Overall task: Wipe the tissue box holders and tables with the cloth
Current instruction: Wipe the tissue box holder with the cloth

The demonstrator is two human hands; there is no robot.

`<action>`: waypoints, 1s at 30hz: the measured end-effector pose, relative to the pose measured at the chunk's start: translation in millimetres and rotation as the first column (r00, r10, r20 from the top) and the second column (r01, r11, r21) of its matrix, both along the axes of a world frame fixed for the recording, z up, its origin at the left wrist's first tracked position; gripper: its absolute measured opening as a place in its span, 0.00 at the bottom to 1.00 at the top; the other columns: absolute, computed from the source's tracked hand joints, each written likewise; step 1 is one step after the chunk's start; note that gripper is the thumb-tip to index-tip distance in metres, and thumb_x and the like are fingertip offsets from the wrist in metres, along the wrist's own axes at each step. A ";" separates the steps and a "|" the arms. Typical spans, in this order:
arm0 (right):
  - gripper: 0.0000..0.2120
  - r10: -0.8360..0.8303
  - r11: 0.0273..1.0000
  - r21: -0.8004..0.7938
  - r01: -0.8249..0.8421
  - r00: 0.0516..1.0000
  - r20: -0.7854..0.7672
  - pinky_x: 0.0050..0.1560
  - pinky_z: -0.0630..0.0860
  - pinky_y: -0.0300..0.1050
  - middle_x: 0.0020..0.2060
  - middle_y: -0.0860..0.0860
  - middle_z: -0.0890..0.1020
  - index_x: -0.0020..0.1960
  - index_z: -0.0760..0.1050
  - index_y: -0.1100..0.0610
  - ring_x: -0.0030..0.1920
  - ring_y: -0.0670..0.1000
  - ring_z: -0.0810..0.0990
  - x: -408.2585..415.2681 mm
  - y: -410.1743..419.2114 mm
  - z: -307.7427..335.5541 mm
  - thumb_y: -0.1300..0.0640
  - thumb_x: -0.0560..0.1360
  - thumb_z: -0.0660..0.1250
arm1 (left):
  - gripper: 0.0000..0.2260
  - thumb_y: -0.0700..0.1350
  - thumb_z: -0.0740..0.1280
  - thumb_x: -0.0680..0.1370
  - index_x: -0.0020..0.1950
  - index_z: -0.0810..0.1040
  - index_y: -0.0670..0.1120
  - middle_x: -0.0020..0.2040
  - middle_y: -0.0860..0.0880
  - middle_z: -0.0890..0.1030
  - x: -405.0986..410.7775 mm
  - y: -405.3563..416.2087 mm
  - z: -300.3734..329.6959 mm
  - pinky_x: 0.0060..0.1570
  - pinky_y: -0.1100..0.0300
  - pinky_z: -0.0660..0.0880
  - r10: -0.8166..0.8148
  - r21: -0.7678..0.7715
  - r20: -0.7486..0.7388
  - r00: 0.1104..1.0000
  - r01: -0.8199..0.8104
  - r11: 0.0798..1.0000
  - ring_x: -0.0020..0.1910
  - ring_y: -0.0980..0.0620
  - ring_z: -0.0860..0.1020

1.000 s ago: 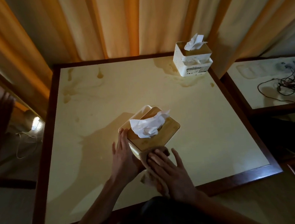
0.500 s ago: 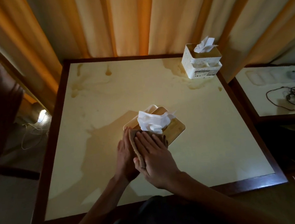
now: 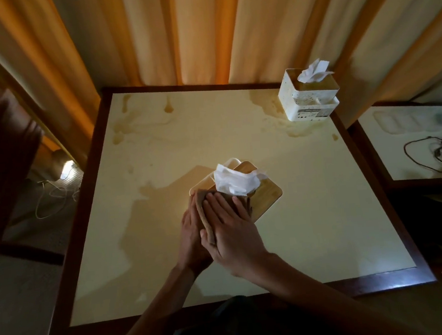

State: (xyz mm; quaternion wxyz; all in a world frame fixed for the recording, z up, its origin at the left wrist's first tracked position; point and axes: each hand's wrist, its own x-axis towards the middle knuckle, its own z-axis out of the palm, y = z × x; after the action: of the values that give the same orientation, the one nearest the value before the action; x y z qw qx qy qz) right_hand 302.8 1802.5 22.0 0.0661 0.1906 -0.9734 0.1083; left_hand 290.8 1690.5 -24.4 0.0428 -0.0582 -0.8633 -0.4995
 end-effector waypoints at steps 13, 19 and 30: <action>0.25 0.131 0.983 -0.105 -0.153 0.973 -0.192 0.75 0.57 0.63 0.74 0.54 0.70 0.72 0.72 0.60 0.76 0.52 0.67 41.6 110.4 -30.2 0.56 0.76 0.57 | 0.62 0.74 0.73 0.56 0.78 0.50 0.44 0.78 0.43 0.60 0.0 -0.8 -1.0 0.69 0.40 0.65 0.006 -0.187 0.048 0.999 0.003 0.982 0.74 0.42 0.64; 0.25 -0.157 0.926 -0.354 0.132 0.987 -0.041 0.76 0.59 0.62 0.76 0.51 0.67 0.76 0.65 0.57 0.78 0.51 0.61 14.1 140.0 -36.7 0.54 0.80 0.55 | 0.61 0.63 0.81 0.55 0.77 0.47 0.55 0.77 0.47 0.61 6.0 4.2 13.3 0.68 0.48 0.66 0.022 -0.188 0.059 0.998 -0.010 0.982 0.68 0.52 0.62; 0.17 -0.278 0.006 -0.647 0.762 0.623 0.731 0.46 0.79 0.46 0.58 0.52 0.82 0.61 0.79 0.50 0.59 0.54 0.80 -33.6 118.1 -5.5 0.43 0.79 0.60 | 0.64 0.76 0.71 0.55 0.78 0.45 0.47 0.79 0.52 0.51 10.2 31.2 35.1 0.74 0.38 0.52 0.072 -0.272 0.254 0.965 -0.001 0.962 0.77 0.50 0.55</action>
State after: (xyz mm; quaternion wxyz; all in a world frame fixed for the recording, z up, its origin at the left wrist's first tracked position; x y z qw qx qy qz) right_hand 269.2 1920.6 16.4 0.0003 -0.3046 -0.6835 0.6634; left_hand 301.0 1721.7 10.7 -0.0703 0.0188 -0.9221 -0.3799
